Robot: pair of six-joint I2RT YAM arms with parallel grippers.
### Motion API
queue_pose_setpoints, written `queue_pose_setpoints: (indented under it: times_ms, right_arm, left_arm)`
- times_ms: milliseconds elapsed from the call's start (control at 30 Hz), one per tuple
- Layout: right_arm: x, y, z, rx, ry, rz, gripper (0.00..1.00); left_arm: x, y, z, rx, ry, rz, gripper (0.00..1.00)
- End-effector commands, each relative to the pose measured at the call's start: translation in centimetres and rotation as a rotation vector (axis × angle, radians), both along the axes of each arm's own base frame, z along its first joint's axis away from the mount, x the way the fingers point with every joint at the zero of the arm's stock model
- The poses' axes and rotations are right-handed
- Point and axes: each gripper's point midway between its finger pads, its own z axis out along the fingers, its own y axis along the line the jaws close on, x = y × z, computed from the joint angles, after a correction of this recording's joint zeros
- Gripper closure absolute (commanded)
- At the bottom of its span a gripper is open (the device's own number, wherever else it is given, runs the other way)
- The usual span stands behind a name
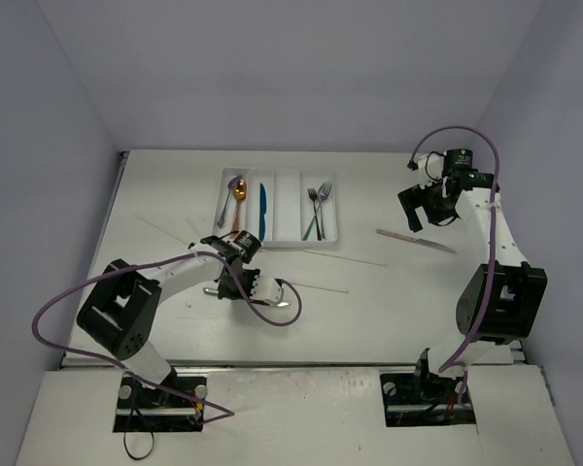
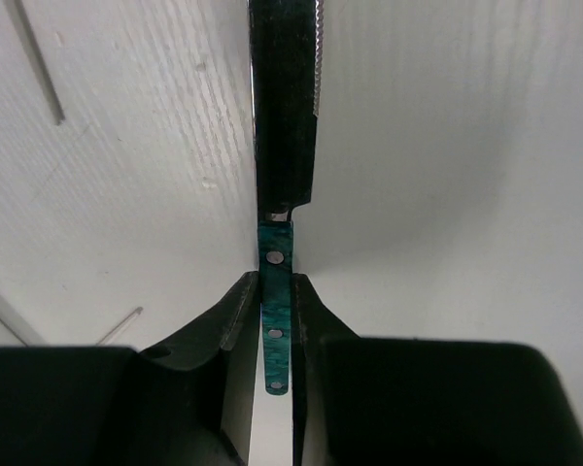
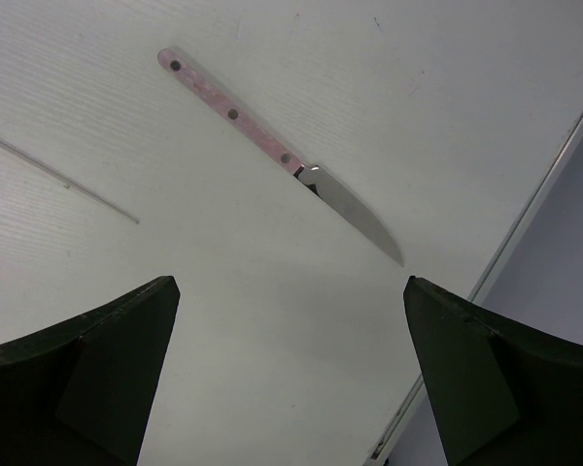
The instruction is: Sort the eating utensils into containers
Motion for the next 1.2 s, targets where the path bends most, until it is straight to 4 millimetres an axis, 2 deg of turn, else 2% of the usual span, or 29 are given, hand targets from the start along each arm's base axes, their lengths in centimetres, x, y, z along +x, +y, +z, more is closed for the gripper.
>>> queue_pose_setpoints:
  times_ms: [0, 67, 167, 200, 267, 333, 400, 433, 467, 533, 667, 767, 800, 867, 1000, 1167]
  right_arm:
    - [0.2, 0.0, 0.7, 0.000, -0.017, -0.016, 0.01]
    - [0.4, 0.2, 0.7, 0.014, -0.018, -0.030, 0.01]
    - [0.8, 0.4, 0.9, 0.035, -0.022, -0.052, 0.02]
    - [1.0, 0.4, 1.0, 0.039, -0.026, -0.058, 0.03]
    - [1.4, 0.4, 1.2, 0.049, -0.031, -0.080, 0.03]
    - [1.7, 0.4, 1.3, 0.057, -0.032, -0.098, 0.03]
    - [2.1, 0.5, 1.3, 0.063, -0.031, -0.108, 0.04]
    - [2.1, 0.5, 1.3, 0.067, -0.032, -0.117, 0.04]
    - [2.2, 0.4, 1.2, 0.065, -0.030, -0.123, 0.04]
    - [2.3, 0.3, 1.0, 0.059, -0.024, -0.132, 0.03]
    - [2.1, -0.2, 0.6, 0.026, -0.014, -0.123, 0.05]
    - [1.8, -0.6, 0.3, 0.000, -0.005, -0.109, 0.07]
    - [1.8, -0.7, 0.2, -0.006, -0.003, -0.107, 0.07]
    - [1.6, -0.7, -0.1, -0.014, 0.005, -0.096, 0.08]
    - [1.3, -0.7, -0.7, -0.021, 0.021, -0.065, 0.09]
    - [1.1, -0.4, -1.4, -0.026, 0.035, 0.005, 0.10]
  left_arm:
    - [-0.3, -3.5, 6.6, -0.193, -0.068, 0.019, 1.00]
    - [-0.5, -4.7, 9.7, -0.288, -0.070, 0.095, 1.00]
    - [0.5, -7.2, 15.6, -0.452, -0.092, 0.226, 1.00]
    - [0.9, -7.8, 16.9, -0.487, -0.092, 0.268, 1.00]
    - [2.1, -8.6, 18.7, -0.532, -0.096, 0.373, 1.00]
    - [3.6, -9.4, 18.9, -0.536, -0.059, 0.556, 1.00]
    - [6.2, -10.2, 20.4, -0.559, -0.089, 0.732, 1.00]
    - [7.6, -9.9, 19.6, -0.530, -0.107, 0.861, 1.00]
    - [8.8, -9.9, 20.1, -0.543, -0.129, 0.925, 1.00]
    - [10.8, -10.2, 19.9, -0.572, -0.125, 1.107, 1.00]
    - [14.1, -10.5, 19.7, -0.648, -0.083, 1.328, 1.00]
    - [16.6, -10.3, 17.9, -0.646, -0.049, 1.474, 1.00]
    - [17.6, -9.9, 18.1, -0.660, -0.056, 1.504, 1.00]
    - [18.8, -9.6, 17.0, -0.648, -0.052, 1.545, 1.00]
    - [21.8, -8.8, 16.1, -0.668, -0.037, 1.611, 1.00]
    - [24.4, -8.7, 14.5, -0.651, -0.078, 1.596, 1.00]
